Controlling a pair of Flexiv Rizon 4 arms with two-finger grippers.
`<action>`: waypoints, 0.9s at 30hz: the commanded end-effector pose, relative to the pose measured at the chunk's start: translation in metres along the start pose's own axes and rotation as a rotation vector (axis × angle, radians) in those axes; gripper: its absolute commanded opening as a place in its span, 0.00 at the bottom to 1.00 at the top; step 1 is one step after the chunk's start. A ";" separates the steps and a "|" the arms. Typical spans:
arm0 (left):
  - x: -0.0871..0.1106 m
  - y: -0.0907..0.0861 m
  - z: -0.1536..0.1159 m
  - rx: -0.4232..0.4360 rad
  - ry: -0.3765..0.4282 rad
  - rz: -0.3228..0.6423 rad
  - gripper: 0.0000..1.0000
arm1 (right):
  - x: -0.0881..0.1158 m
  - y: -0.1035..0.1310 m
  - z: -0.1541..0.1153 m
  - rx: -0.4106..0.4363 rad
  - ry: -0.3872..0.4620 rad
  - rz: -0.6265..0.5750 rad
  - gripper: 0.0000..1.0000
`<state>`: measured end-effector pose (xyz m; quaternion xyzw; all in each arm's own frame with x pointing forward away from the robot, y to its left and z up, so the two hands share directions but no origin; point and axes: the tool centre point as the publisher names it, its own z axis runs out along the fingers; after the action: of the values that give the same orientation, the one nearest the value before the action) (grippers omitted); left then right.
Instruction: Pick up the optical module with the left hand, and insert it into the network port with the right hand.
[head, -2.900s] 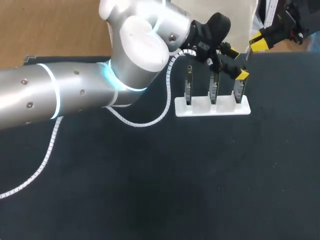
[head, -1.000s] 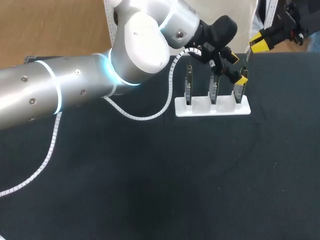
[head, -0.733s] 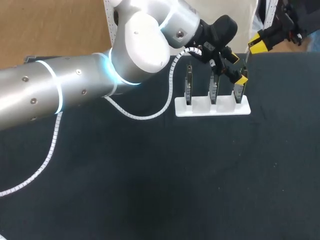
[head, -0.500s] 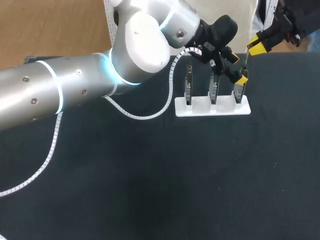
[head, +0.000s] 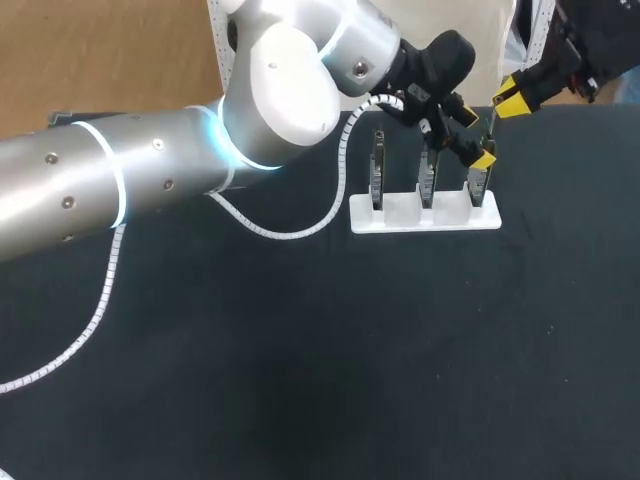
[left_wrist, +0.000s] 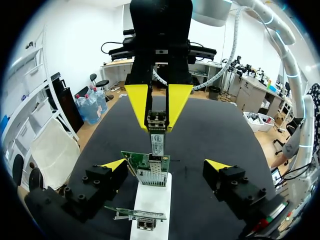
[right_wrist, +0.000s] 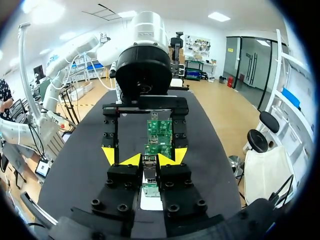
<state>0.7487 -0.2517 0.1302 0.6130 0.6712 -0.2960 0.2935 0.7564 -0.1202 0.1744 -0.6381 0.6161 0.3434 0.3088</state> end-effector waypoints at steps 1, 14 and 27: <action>-0.001 0.001 0.000 0.001 0.005 -0.001 1.00 | 0.001 0.001 0.000 0.003 -0.003 -0.002 0.00; -0.001 0.001 0.000 0.001 0.005 -0.001 1.00 | 0.000 -0.004 0.003 0.006 -0.013 -0.003 0.00; -0.001 0.001 0.000 0.001 0.005 -0.001 1.00 | 0.003 -0.002 0.006 0.021 -0.015 0.019 0.00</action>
<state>0.7487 -0.2517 0.1302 0.6130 0.6712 -0.2959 0.2935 0.7607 -0.1177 0.1699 -0.6276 0.6218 0.3470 0.3148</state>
